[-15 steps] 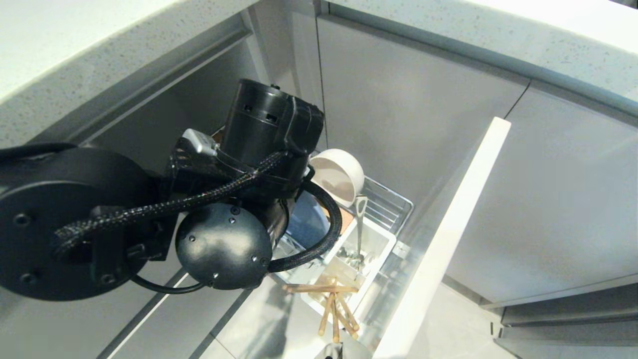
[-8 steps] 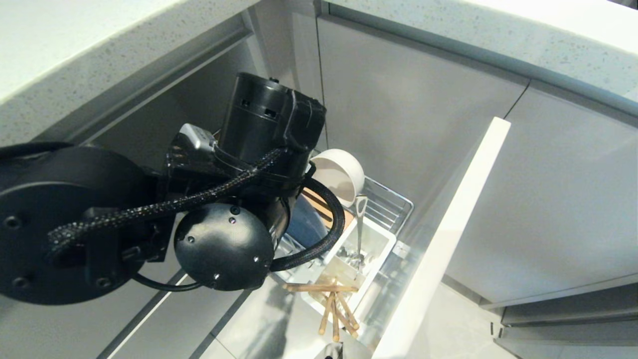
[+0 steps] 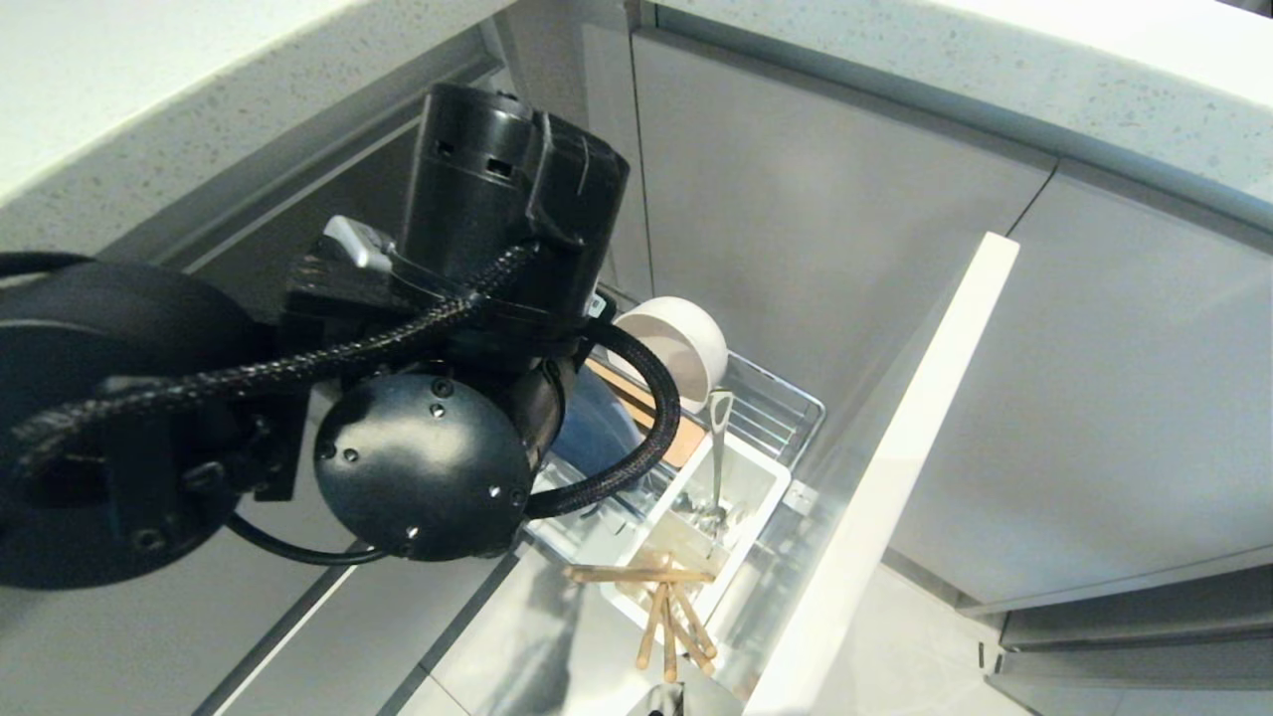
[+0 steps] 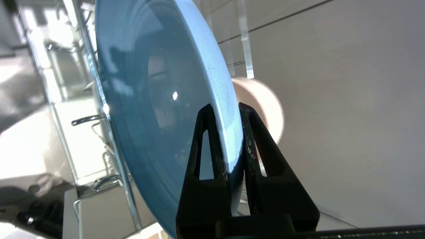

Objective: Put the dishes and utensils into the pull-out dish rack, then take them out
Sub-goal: Take the plate out of the cupboard

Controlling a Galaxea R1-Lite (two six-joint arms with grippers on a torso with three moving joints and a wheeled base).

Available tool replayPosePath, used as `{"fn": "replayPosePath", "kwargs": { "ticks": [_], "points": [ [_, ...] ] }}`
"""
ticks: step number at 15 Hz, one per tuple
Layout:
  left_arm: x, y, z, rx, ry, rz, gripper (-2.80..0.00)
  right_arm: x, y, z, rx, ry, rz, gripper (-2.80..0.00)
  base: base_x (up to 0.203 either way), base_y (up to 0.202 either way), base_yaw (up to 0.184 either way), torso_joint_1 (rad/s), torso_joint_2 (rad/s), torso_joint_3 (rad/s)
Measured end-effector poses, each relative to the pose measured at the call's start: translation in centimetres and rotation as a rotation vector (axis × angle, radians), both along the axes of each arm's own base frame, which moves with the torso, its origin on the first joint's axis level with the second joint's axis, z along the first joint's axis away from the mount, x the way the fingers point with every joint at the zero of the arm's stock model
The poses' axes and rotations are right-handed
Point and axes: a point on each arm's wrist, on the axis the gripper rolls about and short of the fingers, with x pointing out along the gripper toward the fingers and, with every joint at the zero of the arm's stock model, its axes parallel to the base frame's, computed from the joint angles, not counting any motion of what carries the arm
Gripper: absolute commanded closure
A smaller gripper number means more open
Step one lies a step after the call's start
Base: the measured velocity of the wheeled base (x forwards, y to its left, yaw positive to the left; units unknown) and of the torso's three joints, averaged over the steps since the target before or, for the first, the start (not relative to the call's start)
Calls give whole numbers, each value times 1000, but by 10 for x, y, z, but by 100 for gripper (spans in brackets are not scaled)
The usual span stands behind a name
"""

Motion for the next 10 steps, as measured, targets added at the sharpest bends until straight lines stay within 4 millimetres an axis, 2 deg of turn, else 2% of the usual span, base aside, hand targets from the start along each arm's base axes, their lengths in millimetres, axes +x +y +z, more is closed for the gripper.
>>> {"fn": "replayPosePath", "kwargs": {
  "ticks": [5,10],
  "points": [
    [-36,4,31,23,-62,-112,0,0,0,0,0,0,0,0,0,0,0,0,0,0],
    [-52,6,64,120,-144,-194,0,0,0,0,0,0,0,0,0,0,0,0,0,0]
  ]
}}
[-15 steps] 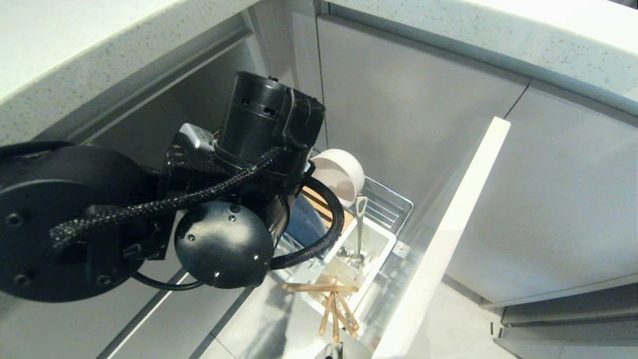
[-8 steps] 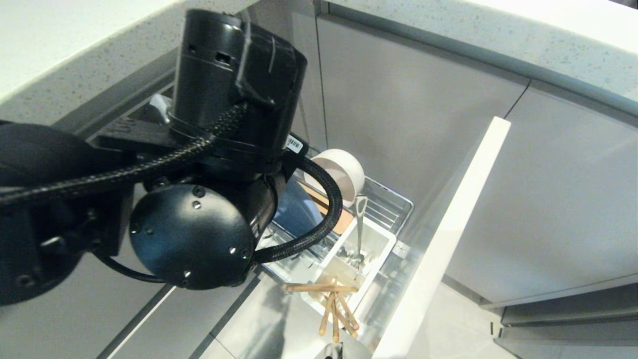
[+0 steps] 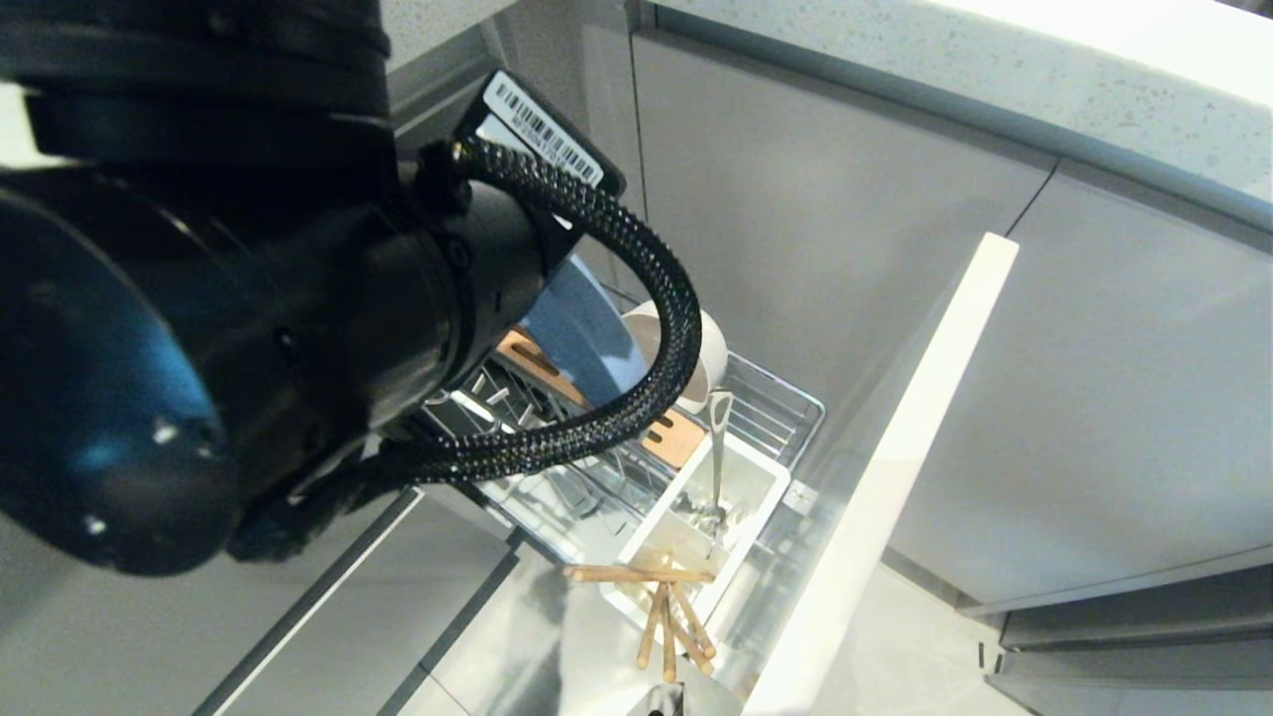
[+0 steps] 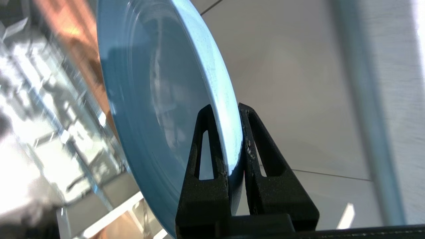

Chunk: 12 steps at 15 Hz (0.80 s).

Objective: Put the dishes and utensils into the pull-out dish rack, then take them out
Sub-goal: Take the plate out of the cupboard

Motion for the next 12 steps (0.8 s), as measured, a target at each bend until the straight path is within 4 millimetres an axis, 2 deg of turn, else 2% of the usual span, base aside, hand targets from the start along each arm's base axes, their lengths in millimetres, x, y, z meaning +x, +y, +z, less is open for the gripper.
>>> {"fn": "replayPosePath", "kwargs": {
  "ticks": [4,8,12],
  "points": [
    [-9,2,38,55,-137,-55,0,0,0,0,0,0,0,0,0,0,0,0,0,0],
    [-16,9,84,73,-362,-115,0,0,0,0,0,0,0,0,0,0,0,0,0,0],
    [-28,11,104,127,-563,-133,0,0,0,0,0,0,0,0,0,0,0,0,0,0]
  ]
}}
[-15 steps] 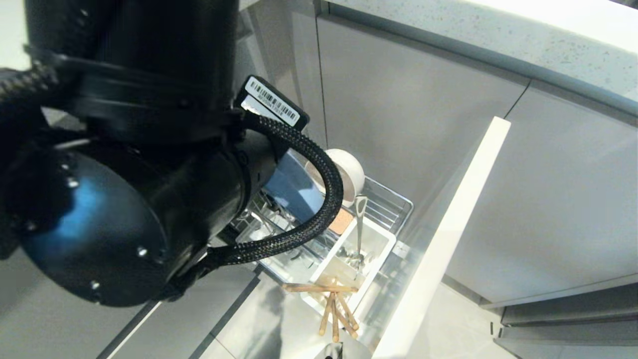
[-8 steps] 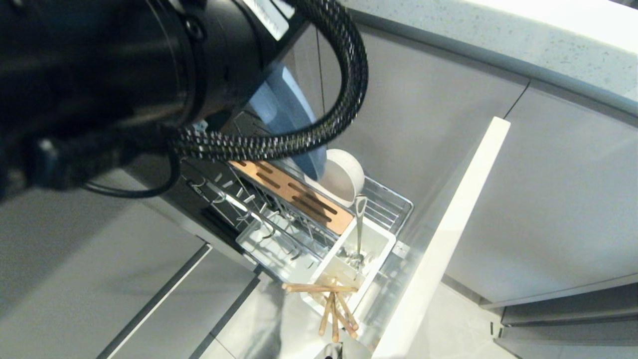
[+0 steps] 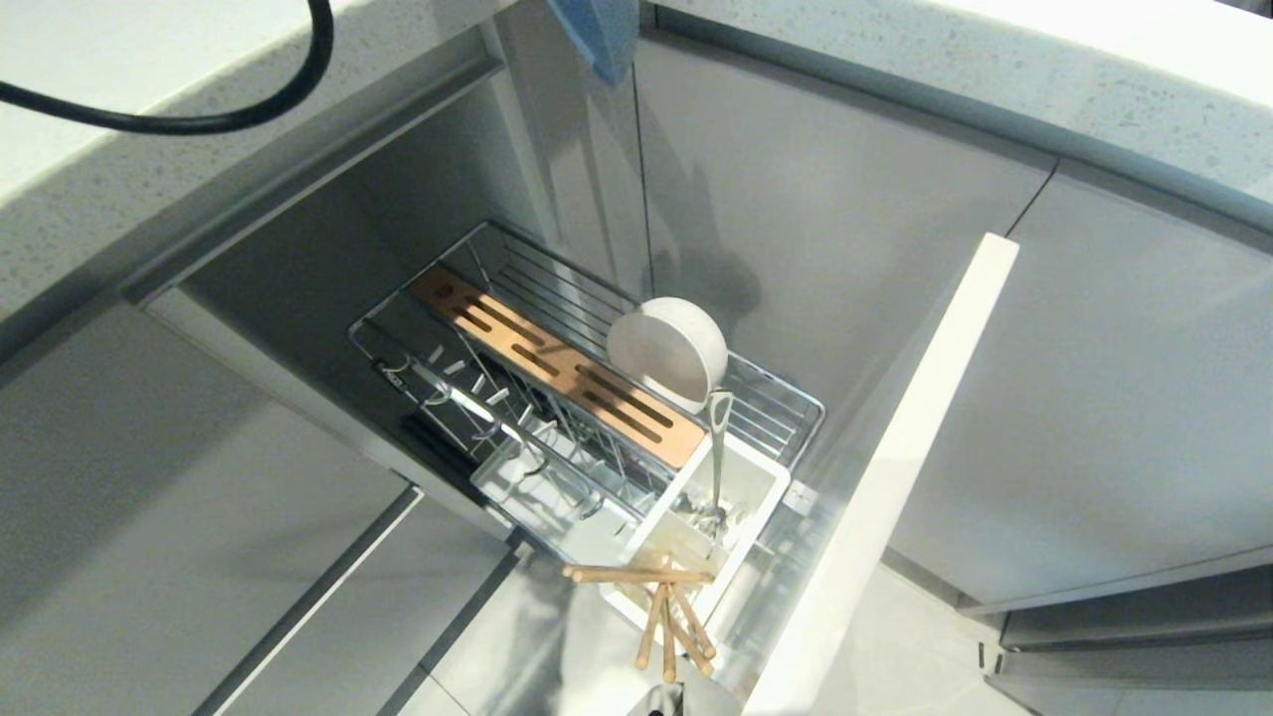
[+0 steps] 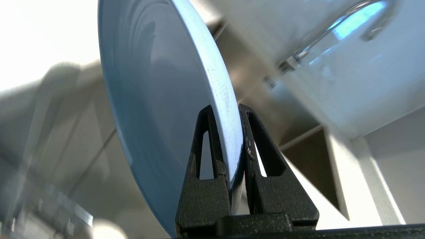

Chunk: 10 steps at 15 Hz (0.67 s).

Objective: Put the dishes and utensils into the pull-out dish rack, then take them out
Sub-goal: Take the plate out of the cupboard

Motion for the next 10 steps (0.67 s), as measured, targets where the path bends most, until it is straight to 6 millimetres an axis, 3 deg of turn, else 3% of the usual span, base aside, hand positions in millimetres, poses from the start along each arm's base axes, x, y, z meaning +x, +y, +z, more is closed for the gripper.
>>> {"fn": "replayPosePath", "kwargs": {
  "ticks": [2,6,10],
  "points": [
    [-3,2,6,22,-50,24,0,0,0,0,0,0,0,0,0,0,0,0,0,0],
    [-7,15,36,-39,-169,148,0,0,0,0,0,0,0,0,0,0,0,0,0,0],
    [10,15,50,-3,-251,348,0,0,0,0,0,0,0,0,0,0,0,0,0,0]
  ]
}}
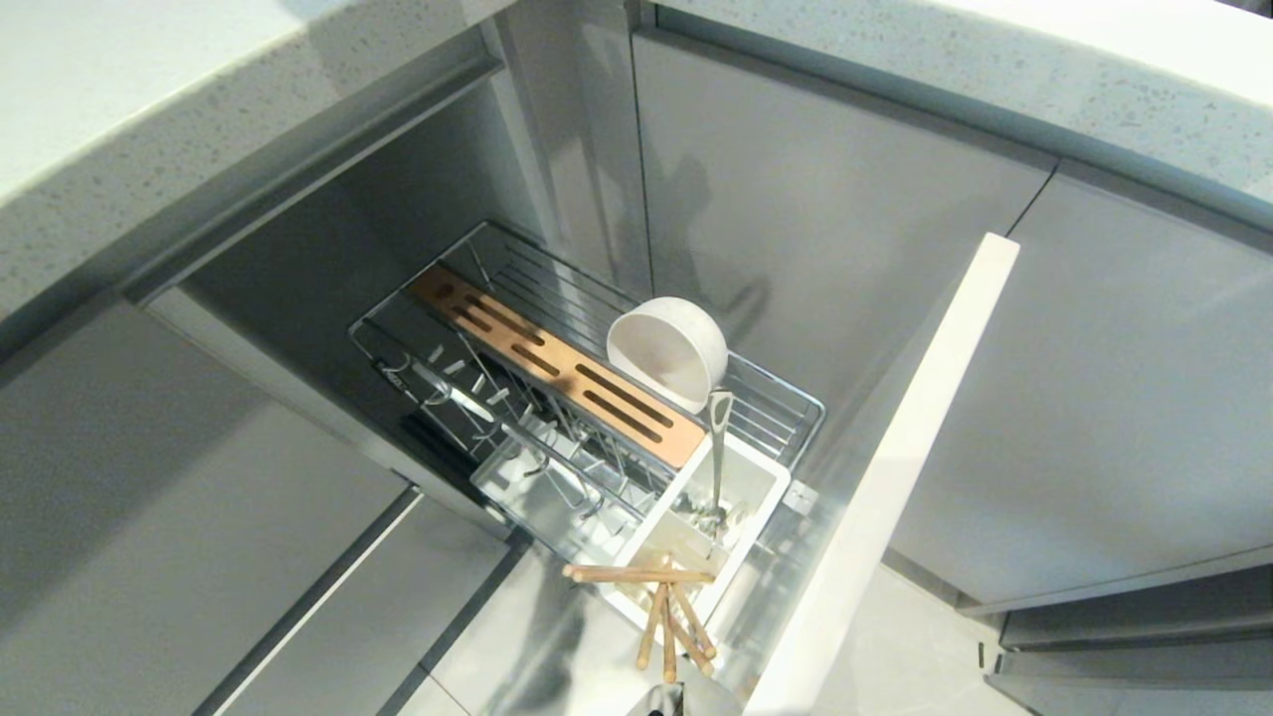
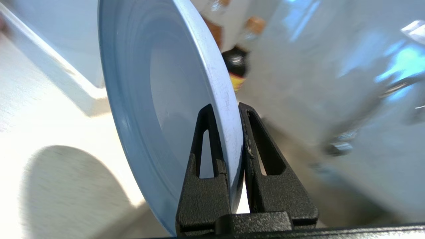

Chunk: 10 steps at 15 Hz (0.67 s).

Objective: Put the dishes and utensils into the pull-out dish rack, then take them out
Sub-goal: Take the plate out of the cupboard

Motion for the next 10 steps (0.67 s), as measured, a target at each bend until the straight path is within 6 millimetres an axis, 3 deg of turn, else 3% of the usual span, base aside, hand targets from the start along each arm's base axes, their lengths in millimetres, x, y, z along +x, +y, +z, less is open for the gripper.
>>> {"fn": "replayPosePath", "kwargs": {
  "ticks": [6,10],
  "points": [
    [20,4,-1,88,18,156,0,0,0,0,0,0,0,0,0,0,0,0,0,0],
    [25,22,-1,115,32,211,0,0,0,0,0,0,0,0,0,0,0,0,0,0]
  ]
}}
